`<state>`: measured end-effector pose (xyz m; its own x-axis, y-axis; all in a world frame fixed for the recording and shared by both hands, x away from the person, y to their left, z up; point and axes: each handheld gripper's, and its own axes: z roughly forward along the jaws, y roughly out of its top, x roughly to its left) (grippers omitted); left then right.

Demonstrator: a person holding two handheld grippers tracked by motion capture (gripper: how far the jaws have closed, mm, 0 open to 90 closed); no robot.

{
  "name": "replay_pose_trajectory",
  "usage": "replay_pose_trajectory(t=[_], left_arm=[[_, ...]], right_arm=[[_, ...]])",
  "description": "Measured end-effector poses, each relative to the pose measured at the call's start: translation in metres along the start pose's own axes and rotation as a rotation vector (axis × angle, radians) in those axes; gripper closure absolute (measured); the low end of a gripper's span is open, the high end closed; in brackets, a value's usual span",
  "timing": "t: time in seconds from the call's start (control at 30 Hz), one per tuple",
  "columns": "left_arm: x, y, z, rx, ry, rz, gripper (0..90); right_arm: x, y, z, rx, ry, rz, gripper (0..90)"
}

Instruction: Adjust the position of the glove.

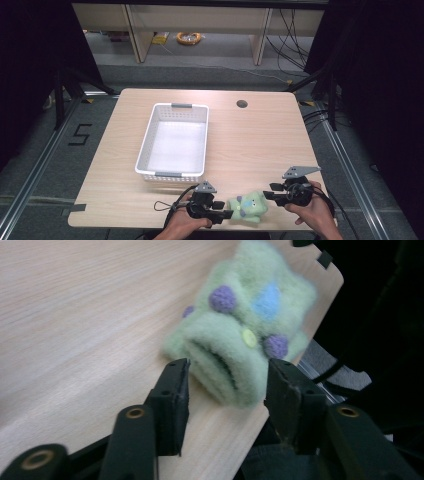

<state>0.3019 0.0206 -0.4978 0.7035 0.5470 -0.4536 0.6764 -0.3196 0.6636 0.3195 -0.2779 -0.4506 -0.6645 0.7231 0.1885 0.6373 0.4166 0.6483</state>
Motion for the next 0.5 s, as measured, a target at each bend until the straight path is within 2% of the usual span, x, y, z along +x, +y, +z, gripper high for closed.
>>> replay_pose_trajectory(t=[0.03, 0.07, 0.1, 0.13, 0.2, 0.27, 0.33, 0.37, 0.4, 0.43, 0.47, 0.5], left_arm=[[-0.001, 0.0, 0.001, -0.007, 0.013, -0.016, 47.8], [0.0, 0.001, 0.002, -0.004, 0.011, -0.021, 46.7], [-0.001, 0.001, 0.003, 0.0, 0.017, -0.026, 45.5], [-0.001, 0.002, 0.005, 0.001, 0.015, -0.035, 44.1], [-0.001, 0.002, 0.007, 0.006, 0.019, -0.048, 41.4], [-0.002, 0.003, 0.009, 0.012, 0.019, -0.052, 40.7], [-0.001, 0.004, 0.014, 0.025, 0.025, -0.059, 40.5], [-0.001, 0.004, 0.014, 0.025, 0.025, -0.059, 40.6], [0.001, 0.004, 0.015, 0.029, 0.027, -0.06, 40.6], [0.001, 0.004, 0.017, 0.029, 0.038, -0.069, 41.0], [0.002, 0.005, 0.018, 0.049, 0.045, -0.066, 41.6], [0.004, 0.005, 0.02, 0.039, 0.03, -0.072, 42.9]], right_arm=[[0.001, 0.0, 0.0, -0.003, 0.011, -0.01, 52.3], [0.004, 0.0, 0.003, -0.021, 0.019, 0.022, 50.2], [0.004, 0.0, 0.002, 0.006, 0.028, 0.018, 48.8], [0.005, 0.0, 0.004, 0.011, 0.037, 0.025, 47.0], [0.009, -0.001, 0.012, -0.009, 0.046, 0.055, 44.4], [0.009, -0.001, 0.015, 0.025, 0.057, 0.056, 43.7], [0.009, -0.005, 0.027, 0.028, 0.054, 0.089, 43.8], [0.009, -0.005, 0.027, 0.028, 0.054, 0.089, 43.8], [0.007, -0.005, 0.027, 0.075, 0.058, 0.079, 44.1], [0.006, -0.007, 0.03, 0.077, 0.054, 0.085, 43.8], [0.004, -0.009, 0.033, 0.095, 0.07, 0.09, 43.9], [0.001, -0.013, 0.036, 0.096, 0.072, 0.12, 43.9]])
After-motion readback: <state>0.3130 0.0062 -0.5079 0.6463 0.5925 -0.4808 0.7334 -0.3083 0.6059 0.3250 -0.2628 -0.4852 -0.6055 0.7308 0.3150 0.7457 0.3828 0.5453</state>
